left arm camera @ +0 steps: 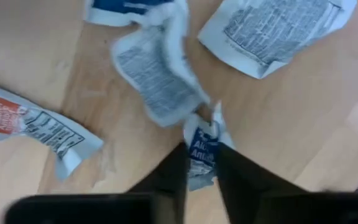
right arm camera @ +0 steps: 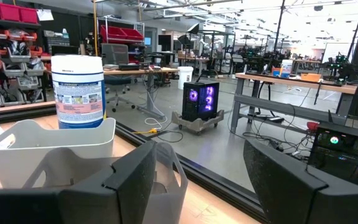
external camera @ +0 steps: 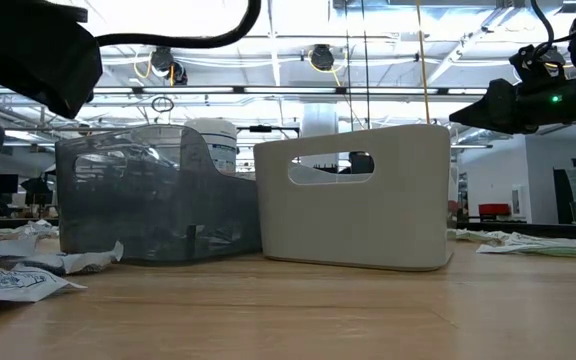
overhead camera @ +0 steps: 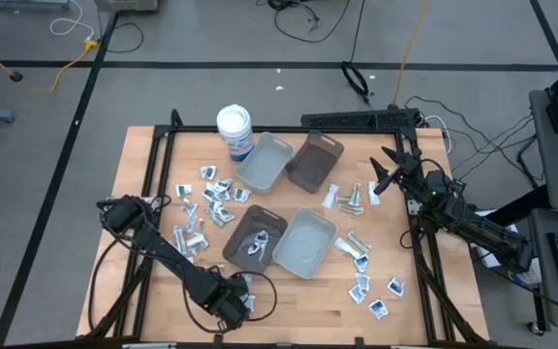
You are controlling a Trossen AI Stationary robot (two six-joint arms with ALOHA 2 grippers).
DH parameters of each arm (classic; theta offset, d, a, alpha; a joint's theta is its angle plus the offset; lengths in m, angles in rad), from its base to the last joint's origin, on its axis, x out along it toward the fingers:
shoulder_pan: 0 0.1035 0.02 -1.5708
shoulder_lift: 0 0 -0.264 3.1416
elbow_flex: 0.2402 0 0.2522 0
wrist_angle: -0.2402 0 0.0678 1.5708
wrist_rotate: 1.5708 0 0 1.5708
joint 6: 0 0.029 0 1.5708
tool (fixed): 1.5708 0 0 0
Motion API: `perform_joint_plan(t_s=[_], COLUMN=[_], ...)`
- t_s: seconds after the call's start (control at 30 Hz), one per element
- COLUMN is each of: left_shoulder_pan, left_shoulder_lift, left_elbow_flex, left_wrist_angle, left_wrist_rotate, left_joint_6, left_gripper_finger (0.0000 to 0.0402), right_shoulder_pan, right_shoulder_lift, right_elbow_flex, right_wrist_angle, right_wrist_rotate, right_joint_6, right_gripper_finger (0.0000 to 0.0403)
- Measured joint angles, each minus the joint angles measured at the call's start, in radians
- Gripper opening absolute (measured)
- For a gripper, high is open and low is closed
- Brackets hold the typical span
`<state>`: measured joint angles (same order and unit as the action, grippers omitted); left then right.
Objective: Pick & Place First Aid Supplies
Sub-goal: Put the blue alcohol pad into the bottom black bin
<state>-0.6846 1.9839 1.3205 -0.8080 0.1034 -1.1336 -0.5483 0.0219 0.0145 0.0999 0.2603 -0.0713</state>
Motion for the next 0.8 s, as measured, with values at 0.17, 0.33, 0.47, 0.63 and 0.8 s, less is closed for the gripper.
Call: perform_joint_plan(t_s=[0.17, 0.33, 0.47, 0.63, 0.8], left_shoulder_pan=[0.0, -0.004, -0.008, -0.003, 0.0], left_shoulder_lift=[0.0, -0.015, -0.071, -0.147, -0.211], left_elbow_flex=[0.0, -0.002, -0.002, -0.002, -0.002], left_wrist_angle=[0.002, -0.001, -0.005, -0.028, -0.107], left_wrist_rotate=[0.005, 0.03, 0.037, 0.028, 0.029], left_joint_6=[0.013, 0.025, 0.052, 0.081, 0.124], left_gripper_finger=[0.0011, 0.0005, 0.0008, 0.0005, 0.0003], right_shoulder_pan=[0.0, 0.0, 0.0, 0.0, 0.0], right_shoulder_lift=[0.0, 0.0, 0.0, 0.0, 0.0], right_elbow_flex=[0.0, 0.0, 0.0, 0.0, 0.0], right_wrist_angle=[0.0, 0.0, 0.0, 0.0, 0.0], right_wrist_rotate=[0.0, 0.0, 0.0, 0.0, 0.0], right_joint_6=[0.0, 0.0, 0.0, 0.0, 0.0], right_gripper_finger=[0.0238, 0.0238, 0.0238, 0.0238, 0.0238])
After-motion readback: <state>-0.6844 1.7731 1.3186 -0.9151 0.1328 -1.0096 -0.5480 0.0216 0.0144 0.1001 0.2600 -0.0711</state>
